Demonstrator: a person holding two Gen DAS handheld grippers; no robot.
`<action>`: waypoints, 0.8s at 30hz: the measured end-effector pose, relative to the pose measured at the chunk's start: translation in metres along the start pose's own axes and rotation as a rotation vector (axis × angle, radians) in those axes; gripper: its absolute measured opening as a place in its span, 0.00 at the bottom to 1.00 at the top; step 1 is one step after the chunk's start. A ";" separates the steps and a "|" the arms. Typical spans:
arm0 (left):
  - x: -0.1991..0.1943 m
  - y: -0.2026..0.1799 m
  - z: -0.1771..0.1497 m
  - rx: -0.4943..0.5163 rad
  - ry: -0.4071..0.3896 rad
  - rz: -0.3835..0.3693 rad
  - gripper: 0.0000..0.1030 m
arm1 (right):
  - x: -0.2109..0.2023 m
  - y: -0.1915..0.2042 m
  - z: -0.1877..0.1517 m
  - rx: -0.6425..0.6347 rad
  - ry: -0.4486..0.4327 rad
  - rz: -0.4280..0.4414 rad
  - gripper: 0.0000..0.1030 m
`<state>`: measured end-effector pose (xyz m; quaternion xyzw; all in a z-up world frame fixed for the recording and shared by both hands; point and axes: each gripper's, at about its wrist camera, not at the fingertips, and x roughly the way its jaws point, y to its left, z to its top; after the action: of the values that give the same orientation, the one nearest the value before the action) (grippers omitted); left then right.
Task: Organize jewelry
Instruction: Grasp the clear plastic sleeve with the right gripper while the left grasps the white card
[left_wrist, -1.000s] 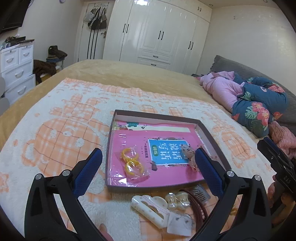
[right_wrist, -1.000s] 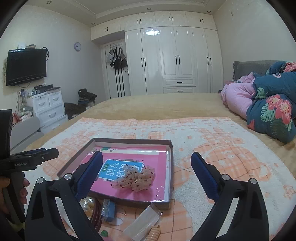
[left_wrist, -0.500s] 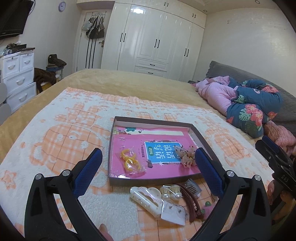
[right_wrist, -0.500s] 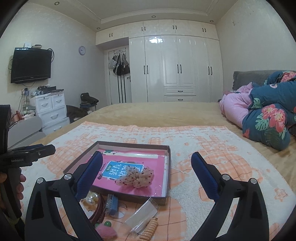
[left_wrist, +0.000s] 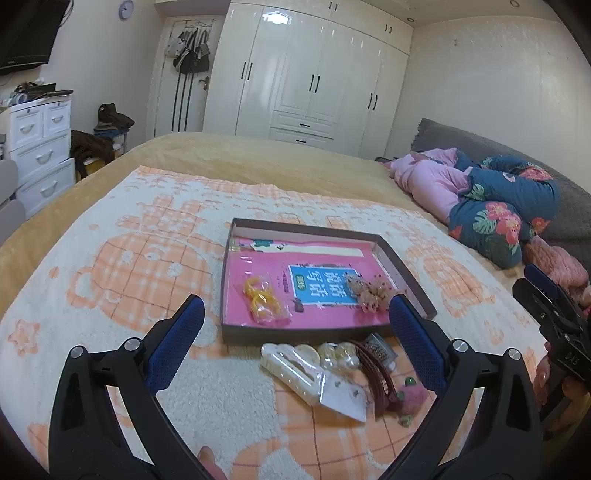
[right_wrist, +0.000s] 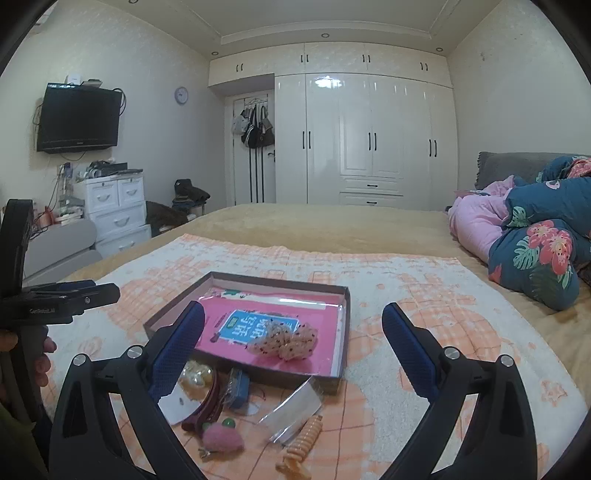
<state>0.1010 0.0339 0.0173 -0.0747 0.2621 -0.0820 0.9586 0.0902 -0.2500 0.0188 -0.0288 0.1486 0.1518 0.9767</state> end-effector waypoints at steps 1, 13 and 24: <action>0.000 0.000 -0.002 0.003 0.002 0.001 0.89 | -0.001 0.002 -0.002 -0.004 0.003 0.001 0.91; -0.003 -0.002 -0.027 0.009 0.053 -0.009 0.89 | -0.005 0.006 -0.031 -0.029 0.079 0.022 0.91; 0.005 -0.003 -0.051 -0.013 0.153 -0.046 0.89 | -0.001 0.011 -0.050 -0.065 0.141 0.033 0.91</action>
<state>0.0785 0.0243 -0.0284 -0.0802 0.3334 -0.1076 0.9332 0.0723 -0.2447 -0.0285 -0.0688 0.2126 0.1702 0.9597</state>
